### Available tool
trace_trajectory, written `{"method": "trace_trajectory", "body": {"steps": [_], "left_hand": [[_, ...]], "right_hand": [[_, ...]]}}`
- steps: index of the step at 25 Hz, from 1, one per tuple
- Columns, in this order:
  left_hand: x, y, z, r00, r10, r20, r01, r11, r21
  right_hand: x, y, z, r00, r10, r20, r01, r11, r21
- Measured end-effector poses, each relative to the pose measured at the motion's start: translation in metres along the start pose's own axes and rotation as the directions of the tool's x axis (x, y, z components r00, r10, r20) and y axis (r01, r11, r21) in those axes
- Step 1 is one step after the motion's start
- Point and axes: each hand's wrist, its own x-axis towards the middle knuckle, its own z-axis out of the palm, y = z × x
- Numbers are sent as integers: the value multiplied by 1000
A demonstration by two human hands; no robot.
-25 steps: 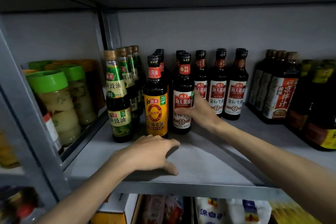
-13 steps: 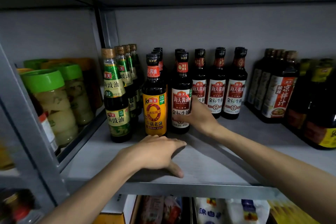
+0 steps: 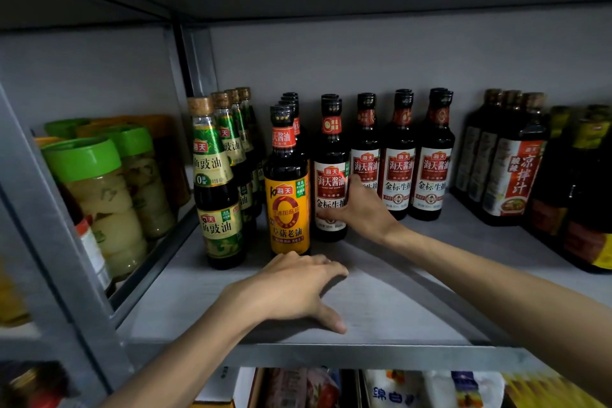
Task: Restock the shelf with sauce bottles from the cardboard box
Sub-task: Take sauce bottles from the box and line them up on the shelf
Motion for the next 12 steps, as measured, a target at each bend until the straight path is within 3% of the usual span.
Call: {"method": "trace_trajectory", "body": {"steps": [12], "left_hand": [[3, -3, 0, 1000, -8, 9, 8, 1000, 10]], "right_hand": [[-1, 0, 0, 1000, 11, 20, -12, 1000, 25]]}}
